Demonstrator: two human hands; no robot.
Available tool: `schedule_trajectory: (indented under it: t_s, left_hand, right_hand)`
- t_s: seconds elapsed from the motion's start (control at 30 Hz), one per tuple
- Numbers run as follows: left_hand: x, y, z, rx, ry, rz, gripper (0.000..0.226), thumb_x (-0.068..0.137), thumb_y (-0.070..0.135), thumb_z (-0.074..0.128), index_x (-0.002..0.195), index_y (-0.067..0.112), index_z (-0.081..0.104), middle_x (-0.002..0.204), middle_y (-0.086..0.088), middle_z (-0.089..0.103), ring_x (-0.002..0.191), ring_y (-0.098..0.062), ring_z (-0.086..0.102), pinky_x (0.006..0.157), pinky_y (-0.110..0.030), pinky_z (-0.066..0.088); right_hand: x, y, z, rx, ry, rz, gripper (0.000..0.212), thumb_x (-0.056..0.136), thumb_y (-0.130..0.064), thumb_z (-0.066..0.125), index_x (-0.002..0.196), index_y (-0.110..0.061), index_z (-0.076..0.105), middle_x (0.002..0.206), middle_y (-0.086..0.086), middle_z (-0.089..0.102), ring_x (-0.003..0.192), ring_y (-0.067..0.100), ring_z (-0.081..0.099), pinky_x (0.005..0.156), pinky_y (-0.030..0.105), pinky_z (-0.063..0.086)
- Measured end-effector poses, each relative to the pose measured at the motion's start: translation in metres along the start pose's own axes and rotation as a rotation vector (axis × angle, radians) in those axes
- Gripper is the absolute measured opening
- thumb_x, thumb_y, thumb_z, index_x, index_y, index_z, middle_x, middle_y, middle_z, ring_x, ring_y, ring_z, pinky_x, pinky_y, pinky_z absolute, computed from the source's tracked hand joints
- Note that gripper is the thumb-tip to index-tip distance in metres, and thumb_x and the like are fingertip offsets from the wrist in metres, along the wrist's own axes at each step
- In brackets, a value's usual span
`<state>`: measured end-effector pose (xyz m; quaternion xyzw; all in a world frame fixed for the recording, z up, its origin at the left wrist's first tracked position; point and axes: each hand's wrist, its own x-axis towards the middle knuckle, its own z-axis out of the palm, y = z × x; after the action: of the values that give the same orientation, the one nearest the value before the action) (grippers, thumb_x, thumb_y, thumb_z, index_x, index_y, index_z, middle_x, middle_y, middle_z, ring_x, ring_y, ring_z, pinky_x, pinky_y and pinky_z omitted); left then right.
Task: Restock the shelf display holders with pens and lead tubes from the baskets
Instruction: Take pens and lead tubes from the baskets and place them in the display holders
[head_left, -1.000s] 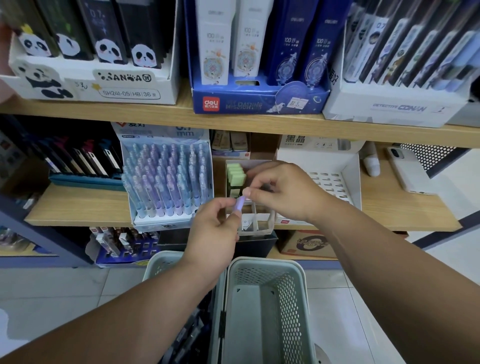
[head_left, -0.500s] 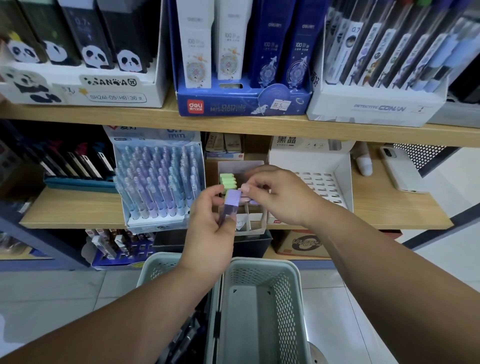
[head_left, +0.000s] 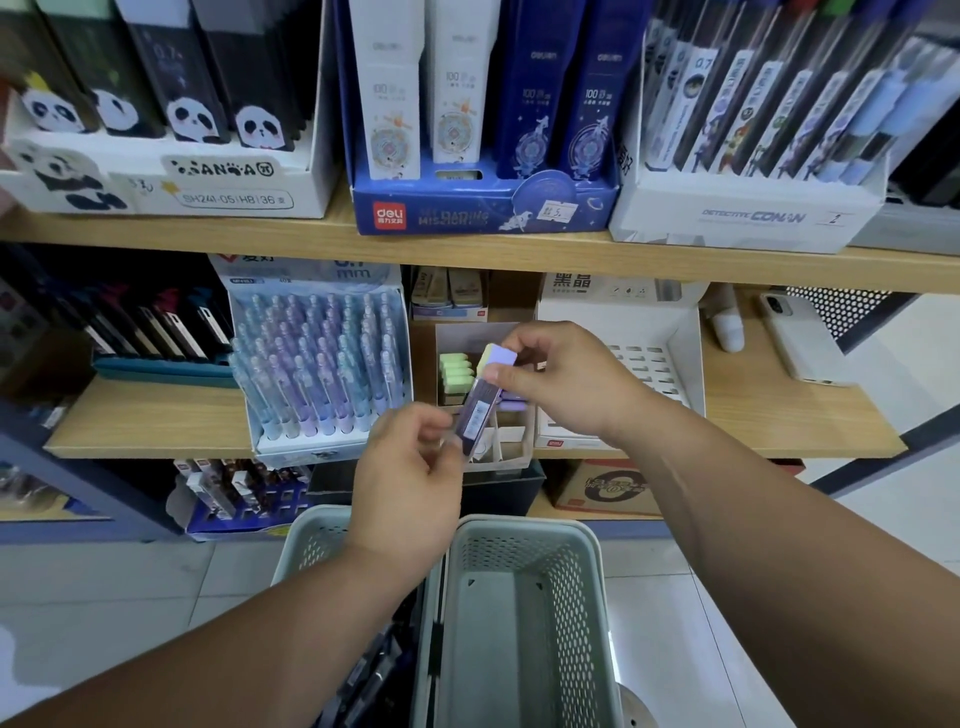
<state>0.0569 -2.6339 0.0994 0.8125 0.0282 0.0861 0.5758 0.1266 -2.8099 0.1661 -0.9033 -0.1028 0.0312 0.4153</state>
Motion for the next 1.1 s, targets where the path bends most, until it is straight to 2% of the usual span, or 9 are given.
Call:
schedule_trajectory:
  t_s: [0.13, 0.23, 0.33, 0.43, 0.5, 0.67, 0.87, 0.97, 1.1]
  left_hand:
    - [-0.002, -0.017, -0.002, 0.150, -0.013, -0.171, 0.005, 0.091, 0.020, 0.070, 0.092, 0.024, 0.070, 0.083, 0.009, 0.070, 0.080, -0.011, 0.068, 0.075, -0.025, 0.053]
    - [0.002, -0.022, -0.001, 0.143, -0.074, -0.317, 0.021, 0.090, 0.029, 0.072, 0.109, 0.020, 0.073, 0.072, 0.009, 0.073, 0.072, -0.015, 0.073, 0.075, -0.036, 0.061]
    - [0.005, -0.024, 0.004, 0.046, -0.135, -0.453, 0.037, 0.093, 0.035, 0.069, 0.124, 0.016, 0.067, 0.082, 0.003, 0.074, 0.064, -0.017, 0.075, 0.070, -0.046, 0.063]
    - [0.007, -0.022, 0.008, -0.021, -0.147, -0.521, 0.028, 0.097, 0.032, 0.064, 0.118, 0.013, 0.068, 0.091, -0.006, 0.074, 0.060, -0.017, 0.074, 0.065, -0.046, 0.063]
    - [0.008, -0.020, 0.010, -0.066, -0.152, -0.540, 0.021, 0.100, 0.026, 0.060, 0.114, 0.013, 0.069, 0.088, -0.008, 0.074, 0.062, -0.020, 0.074, 0.065, -0.047, 0.063]
    - [0.010, -0.014, 0.012, -0.248, -0.156, -0.601, 0.047, 0.102, 0.016, 0.058, 0.146, 0.008, 0.044, 0.095, -0.012, 0.072, 0.074, -0.027, 0.076, 0.063, -0.035, 0.062]
    - [0.011, -0.014, 0.013, -0.287, -0.126, -0.620, 0.046, 0.103, 0.015, 0.056, 0.146, 0.009, 0.043, 0.098, -0.012, 0.072, 0.079, -0.027, 0.076, 0.064, -0.032, 0.062]
    - [0.012, -0.015, 0.013, -0.311, -0.090, -0.625, 0.041, 0.102, 0.016, 0.058, 0.141, 0.010, 0.049, 0.097, -0.013, 0.072, 0.080, -0.028, 0.075, 0.064, -0.032, 0.062]
    - [0.013, -0.016, 0.014, -0.317, -0.058, -0.621, 0.035, 0.101, 0.014, 0.058, 0.136, 0.012, 0.053, 0.095, -0.014, 0.072, 0.082, -0.031, 0.075, 0.069, -0.036, 0.063]
  right_hand:
    - [0.002, 0.002, -0.007, 0.048, 0.008, 0.036, 0.016, 0.092, -0.028, 0.072, 0.089, -0.013, 0.071, 0.087, 0.006, 0.071, 0.066, 0.003, 0.059, 0.062, 0.021, 0.046]
    - [-0.001, 0.003, -0.016, 0.047, 0.026, 0.033, 0.016, 0.091, -0.027, 0.073, 0.085, -0.013, 0.070, 0.081, 0.003, 0.068, 0.057, 0.000, 0.052, 0.054, 0.015, 0.039]
    - [-0.006, 0.008, -0.025, 0.034, 0.046, 0.016, 0.017, 0.090, -0.027, 0.075, 0.081, -0.014, 0.070, 0.070, -0.002, 0.060, 0.057, 0.003, 0.045, 0.053, 0.015, 0.036]
    - [-0.011, 0.012, -0.030, 0.061, 0.059, 0.017, 0.012, 0.091, -0.024, 0.075, 0.085, -0.015, 0.070, 0.057, -0.006, 0.051, 0.046, 0.004, 0.040, 0.046, 0.013, 0.032]
    - [-0.013, 0.014, -0.031, 0.093, 0.072, 0.045, 0.004, 0.093, -0.023, 0.073, 0.091, -0.022, 0.070, 0.050, -0.001, 0.056, 0.039, 0.005, 0.042, 0.040, 0.015, 0.033]
    - [-0.017, 0.010, -0.026, 0.394, 0.104, 0.128, 0.011, 0.096, -0.011, 0.067, 0.098, -0.022, 0.069, 0.065, 0.012, 0.073, 0.056, 0.022, 0.070, 0.051, 0.030, 0.055]
    - [-0.016, 0.011, -0.030, 0.500, 0.100, 0.167, 0.007, 0.094, -0.015, 0.069, 0.100, -0.013, 0.068, 0.076, 0.015, 0.076, 0.073, 0.031, 0.076, 0.060, 0.035, 0.059]
    - [-0.014, 0.011, -0.029, 0.460, 0.130, 0.150, 0.018, 0.092, -0.028, 0.073, 0.096, -0.011, 0.069, 0.073, 0.012, 0.075, 0.070, 0.027, 0.075, 0.057, 0.034, 0.058]
    - [-0.008, 0.011, -0.026, 0.347, 0.194, 0.124, 0.009, 0.097, -0.022, 0.064, 0.095, -0.015, 0.067, 0.066, 0.006, 0.071, 0.062, 0.021, 0.070, 0.055, 0.035, 0.058]
